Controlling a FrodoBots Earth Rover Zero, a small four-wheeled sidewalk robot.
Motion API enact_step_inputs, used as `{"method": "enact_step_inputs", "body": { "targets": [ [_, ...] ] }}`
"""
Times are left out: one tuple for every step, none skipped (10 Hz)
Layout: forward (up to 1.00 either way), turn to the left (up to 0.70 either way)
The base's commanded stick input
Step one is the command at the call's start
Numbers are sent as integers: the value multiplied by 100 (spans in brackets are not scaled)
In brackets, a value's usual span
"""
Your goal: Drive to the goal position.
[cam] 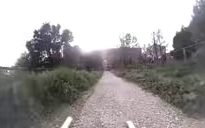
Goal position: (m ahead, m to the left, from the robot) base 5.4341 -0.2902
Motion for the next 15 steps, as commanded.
{"method": "enact_step_inputs", "body": {
  "targets": [
    [70, 0],
    [70, 0],
    [70, 0],
    [70, 0],
    [70, 0],
    [70, 0],
    [70, 0],
    [70, 0],
    [70, 0],
    [70, 0],
    [70, 0],
    [70, 0],
    [70, 0],
    [70, 0],
    [70, 0]
  ]
}}
